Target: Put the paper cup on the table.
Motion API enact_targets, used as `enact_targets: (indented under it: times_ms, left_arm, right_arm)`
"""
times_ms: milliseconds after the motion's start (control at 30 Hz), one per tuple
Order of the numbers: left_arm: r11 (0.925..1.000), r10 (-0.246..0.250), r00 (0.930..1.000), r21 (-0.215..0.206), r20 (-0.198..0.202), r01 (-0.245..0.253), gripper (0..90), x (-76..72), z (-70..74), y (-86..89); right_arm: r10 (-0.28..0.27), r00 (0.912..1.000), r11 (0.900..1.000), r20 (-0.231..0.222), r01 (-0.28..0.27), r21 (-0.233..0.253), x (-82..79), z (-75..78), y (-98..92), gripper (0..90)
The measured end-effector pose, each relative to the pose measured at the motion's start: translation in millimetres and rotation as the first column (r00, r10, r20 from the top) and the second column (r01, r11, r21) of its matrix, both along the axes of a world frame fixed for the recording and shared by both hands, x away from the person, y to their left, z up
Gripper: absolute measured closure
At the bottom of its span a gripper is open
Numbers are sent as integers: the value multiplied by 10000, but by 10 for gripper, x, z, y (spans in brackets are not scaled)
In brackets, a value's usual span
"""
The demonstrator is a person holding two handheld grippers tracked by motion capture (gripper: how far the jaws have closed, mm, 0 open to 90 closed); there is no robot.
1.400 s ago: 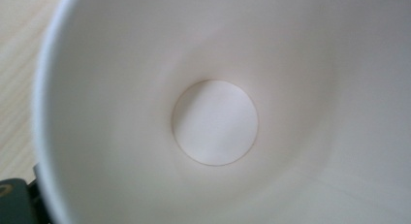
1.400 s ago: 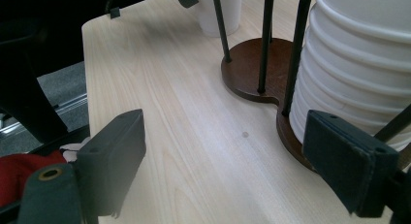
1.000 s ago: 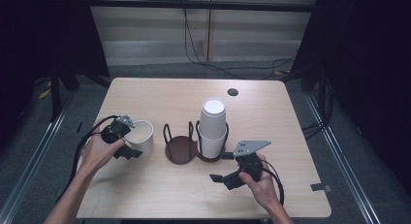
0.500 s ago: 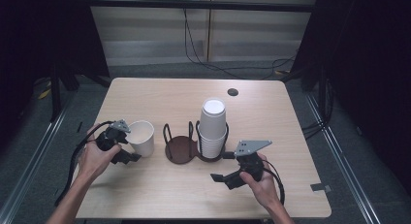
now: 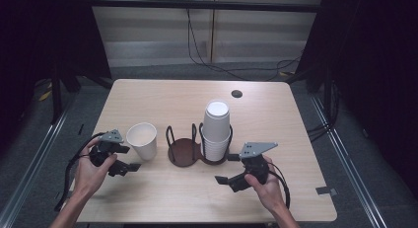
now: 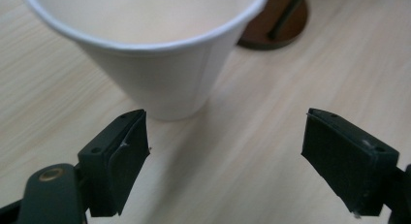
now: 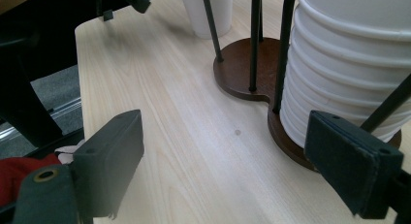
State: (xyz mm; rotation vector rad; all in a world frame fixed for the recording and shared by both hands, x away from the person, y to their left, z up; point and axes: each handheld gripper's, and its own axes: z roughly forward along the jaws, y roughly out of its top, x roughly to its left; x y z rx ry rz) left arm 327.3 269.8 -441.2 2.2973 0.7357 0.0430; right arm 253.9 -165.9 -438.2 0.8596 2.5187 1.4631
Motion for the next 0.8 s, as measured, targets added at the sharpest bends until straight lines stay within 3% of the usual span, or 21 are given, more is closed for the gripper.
enact_targets:
  times_ms: [200, 233, 267, 300, 467, 567, 667, 800]
  left_arm:
    - [9989, 330, 9980, -340, 546, -311, 173, -134, 21, 2]
    - [9984, 361, 9967, -461, 725, -328, 180, -172, 35, -12]
    - [9961, 351, 9930, -848, 1130, -256, 192, -235, 61, -15]
    - [9945, 459, 9917, -995, 1199, -340, 194, -262, 65, -26]
    - [9881, 630, 9925, -1462, 1048, -473, 194, -338, 40, -82]
    - [9763, 801, 9921, -2081, 967, -585, 194, -433, 23, -124]
    - [9771, 869, 9892, -2034, 1177, -616, 194, -518, -6, -179]
    - [9772, 806, 9901, -2047, 1152, -557, 193, -601, -30, -215]
  right_arm:
    - [-26, 10000, 10000, 56, 26, 13, -5, 9, -4, 140]
    - [-45, 10000, 10000, 29, 45, 42, -3, 6, -8, 140]
    - [-49, 10000, 10000, 10, 49, 26, -4, 4, -8, 140]
    - [-46, 10000, 10000, 3, 46, 33, -5, 3, -8, 140]
    - [-48, 10000, 9999, -4, 48, 103, -3, 1, -13, 141]
    - [-83, 9999, 9999, 70, 82, 125, -13, 4, -14, 141]
    - [-108, 9999, 9998, 69, 107, 142, -12, -3, -17, 141]
    - [-115, 9999, 9999, 32, 115, 126, -7, -18, -15, 141]
